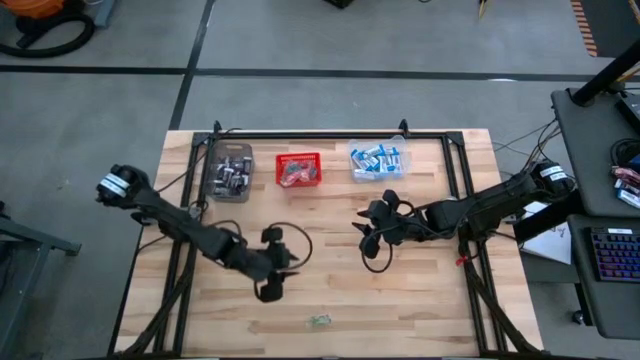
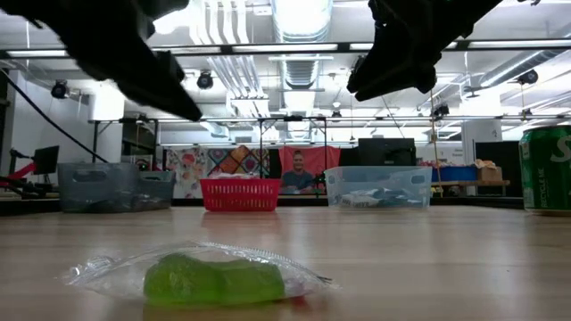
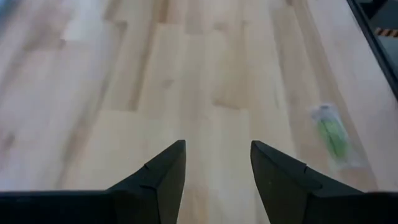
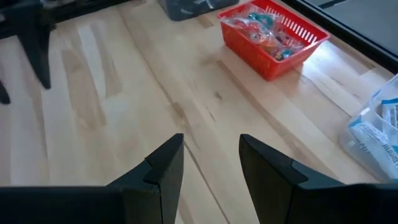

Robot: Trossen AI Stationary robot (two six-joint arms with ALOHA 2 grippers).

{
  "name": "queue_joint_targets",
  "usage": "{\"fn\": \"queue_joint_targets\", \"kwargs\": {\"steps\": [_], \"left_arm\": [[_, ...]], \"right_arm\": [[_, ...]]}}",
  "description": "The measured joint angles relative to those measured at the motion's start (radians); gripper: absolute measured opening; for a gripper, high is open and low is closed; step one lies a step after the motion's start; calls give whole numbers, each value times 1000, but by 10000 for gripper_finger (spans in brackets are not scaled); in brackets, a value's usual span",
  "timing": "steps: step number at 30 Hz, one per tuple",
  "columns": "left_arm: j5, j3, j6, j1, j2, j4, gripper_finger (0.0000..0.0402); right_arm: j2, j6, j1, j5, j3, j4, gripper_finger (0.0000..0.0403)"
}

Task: Sort candy
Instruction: Put the green gummy into the red bin

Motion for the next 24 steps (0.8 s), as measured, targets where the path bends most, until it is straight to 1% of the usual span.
{"fn": "queue_joint_targets", "kwargs": {"steps": [3, 7, 11, 15, 17, 21, 24], "left_arm": [[-2, 0, -43, -38, 32, 15, 164], [-3, 0, -52, -78, 79, 84, 164], [-3, 0, -10, -96, 154, 243, 164], [-3, 0, 20, -97, 258, 433, 164], [-3, 4, 18, -97, 304, 491, 164], [-3, 64, 13, -113, 377, 496, 171], [24, 146, 31, -126, 435, 466, 188]], "right_arm": [[0, 1, 13, -2, 0, 0, 148], [18, -64, 52, -7, 0, 2, 148], [57, -80, 88, -9, 0, 4, 148], [97, -87, 111, -9, 0, -1, 148], [113, -83, 124, -10, 0, -6, 148], [130, -71, 145, -78, 0, -8, 148], [130, -56, 152, -121, 0, -8, 148]]}}
